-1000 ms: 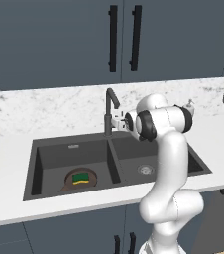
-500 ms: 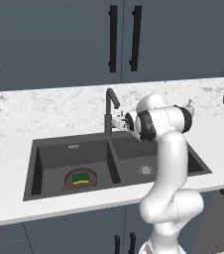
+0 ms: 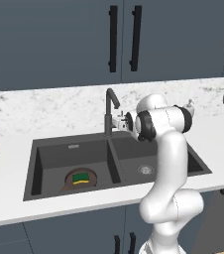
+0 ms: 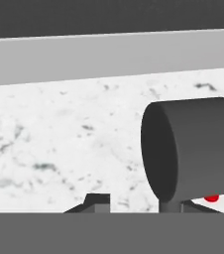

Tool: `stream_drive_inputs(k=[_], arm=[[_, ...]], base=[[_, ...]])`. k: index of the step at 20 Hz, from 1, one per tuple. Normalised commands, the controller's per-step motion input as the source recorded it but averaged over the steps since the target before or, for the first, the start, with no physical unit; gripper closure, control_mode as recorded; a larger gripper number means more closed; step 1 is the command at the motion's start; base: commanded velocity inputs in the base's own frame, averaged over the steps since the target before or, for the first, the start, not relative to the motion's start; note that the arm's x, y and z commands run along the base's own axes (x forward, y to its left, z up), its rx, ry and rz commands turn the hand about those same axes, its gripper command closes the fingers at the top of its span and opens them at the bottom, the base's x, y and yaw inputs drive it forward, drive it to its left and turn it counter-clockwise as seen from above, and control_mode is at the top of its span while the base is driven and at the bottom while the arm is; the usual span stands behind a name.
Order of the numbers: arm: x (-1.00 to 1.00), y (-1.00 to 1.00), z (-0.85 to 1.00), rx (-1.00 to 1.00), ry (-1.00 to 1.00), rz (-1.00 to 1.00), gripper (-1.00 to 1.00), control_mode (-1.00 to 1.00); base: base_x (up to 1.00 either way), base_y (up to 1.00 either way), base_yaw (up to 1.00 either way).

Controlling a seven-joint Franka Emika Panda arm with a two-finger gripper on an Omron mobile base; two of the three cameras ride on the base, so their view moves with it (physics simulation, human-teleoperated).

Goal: Pick the pan and sponge and place them into the sink. Then turn on the water.

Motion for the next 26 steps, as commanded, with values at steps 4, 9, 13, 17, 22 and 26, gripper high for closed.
stream_drive_inputs(k=[4, 9, 13, 17, 22, 26], arm=[[0.16, -0.54, -0.15, 0.08, 0.06, -0.16, 1.0, -1.0], [0.21, -0.64, -0.16, 0.12, 0.11, -0.16, 1.0, -1.0], [0.23, -0.64, -0.2, 0.13, 0.13, -0.15, 1.0, -1.0], [0.18, -0.77, -0.24, 0.17, 0.16, -0.13, 1.0, -1.0], [0.15, -0.84, -0.28, 0.19, 0.17, -0.13, 1.0, -1.0], [0.1, -0.91, -0.3, 0.2, 0.18, -0.1, 1.0, -1.0]], base=[[0.0, 0.0, 0.0], [0.0, 0.0, 0.0], [0.0, 0.0, 0.0], [0.0, 0.0, 0.0], [0.0, 0.0, 0.0], [0.0, 0.0, 0.0]])
